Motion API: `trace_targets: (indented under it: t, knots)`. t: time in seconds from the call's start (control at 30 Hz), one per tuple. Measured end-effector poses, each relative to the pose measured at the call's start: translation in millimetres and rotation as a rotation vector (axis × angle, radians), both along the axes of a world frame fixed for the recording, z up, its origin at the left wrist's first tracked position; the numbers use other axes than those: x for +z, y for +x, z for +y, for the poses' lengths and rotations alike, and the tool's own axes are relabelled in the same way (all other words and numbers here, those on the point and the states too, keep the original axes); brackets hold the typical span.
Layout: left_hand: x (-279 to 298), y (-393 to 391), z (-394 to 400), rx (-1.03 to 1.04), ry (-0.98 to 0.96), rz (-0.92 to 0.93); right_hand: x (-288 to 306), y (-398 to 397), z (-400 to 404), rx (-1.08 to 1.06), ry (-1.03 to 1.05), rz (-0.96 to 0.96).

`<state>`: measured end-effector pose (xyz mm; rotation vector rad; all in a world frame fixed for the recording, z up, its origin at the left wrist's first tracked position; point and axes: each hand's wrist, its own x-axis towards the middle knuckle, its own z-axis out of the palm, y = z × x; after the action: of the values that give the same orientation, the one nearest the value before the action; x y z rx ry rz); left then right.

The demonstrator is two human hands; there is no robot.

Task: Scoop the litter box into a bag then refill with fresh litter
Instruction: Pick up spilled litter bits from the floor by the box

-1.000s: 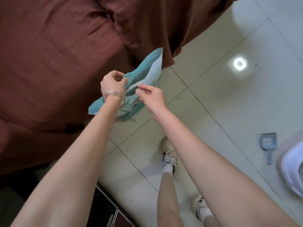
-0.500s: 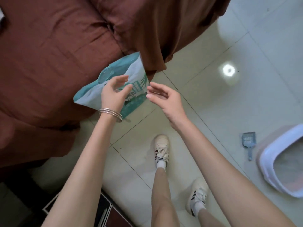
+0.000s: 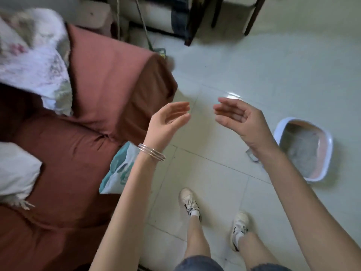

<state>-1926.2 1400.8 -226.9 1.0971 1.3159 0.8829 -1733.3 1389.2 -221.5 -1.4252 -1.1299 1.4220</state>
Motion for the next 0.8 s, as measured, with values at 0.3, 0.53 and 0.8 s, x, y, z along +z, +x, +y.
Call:
trace_targets:
  t: [0.3,0.53,0.8]
  knots:
    - [111,187,-41,-0.403,0.123,0.022,97,186,-126,-0.362,0.136,0.052]
    - [121,359,-116,-0.6,0.105,-0.02,114,341,-253,-0.623,0.147,-0.017]
    - [127,502,-185,-0.861,0.071,-0.064,125,449,-359,-0.85,0.127,-0.084]
